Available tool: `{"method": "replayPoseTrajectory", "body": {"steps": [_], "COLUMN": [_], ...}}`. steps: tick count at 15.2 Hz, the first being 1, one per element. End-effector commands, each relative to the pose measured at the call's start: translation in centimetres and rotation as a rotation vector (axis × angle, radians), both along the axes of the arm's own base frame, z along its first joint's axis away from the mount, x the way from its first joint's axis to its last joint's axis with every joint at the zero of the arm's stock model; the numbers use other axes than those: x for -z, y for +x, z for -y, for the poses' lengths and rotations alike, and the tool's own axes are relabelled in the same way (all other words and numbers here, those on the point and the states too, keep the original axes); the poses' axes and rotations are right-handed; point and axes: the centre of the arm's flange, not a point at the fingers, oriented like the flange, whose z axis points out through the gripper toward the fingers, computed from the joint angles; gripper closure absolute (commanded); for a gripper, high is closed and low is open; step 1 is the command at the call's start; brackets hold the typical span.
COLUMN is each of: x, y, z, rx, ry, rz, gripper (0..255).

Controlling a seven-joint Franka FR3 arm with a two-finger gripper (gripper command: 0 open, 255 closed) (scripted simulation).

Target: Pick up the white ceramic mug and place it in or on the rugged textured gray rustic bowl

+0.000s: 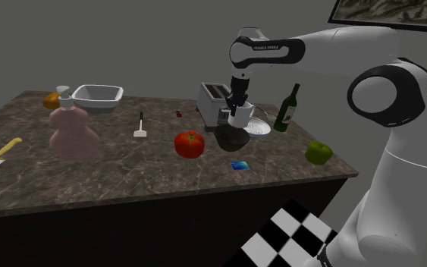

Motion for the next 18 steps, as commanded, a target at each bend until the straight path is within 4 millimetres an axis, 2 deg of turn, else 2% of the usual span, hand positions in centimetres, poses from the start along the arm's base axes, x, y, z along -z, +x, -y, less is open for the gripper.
{"method": "replayPoseTrajectory", "body": {"steps": [1, 9, 17, 18], "x": [1.0, 5.4, 5.4, 5.4], "y": [0.0, 0.0, 0.0, 0.0], "z": [-0.1, -0.1, -0.1, -0.1], "rx": [0.000, 0.000, 0.000, 0.000], "ry": [0.000, 0.000, 0.000, 0.000], "rz": [0.001, 0.001, 0.001, 0.001], "gripper": [255, 255, 255, 0]}}
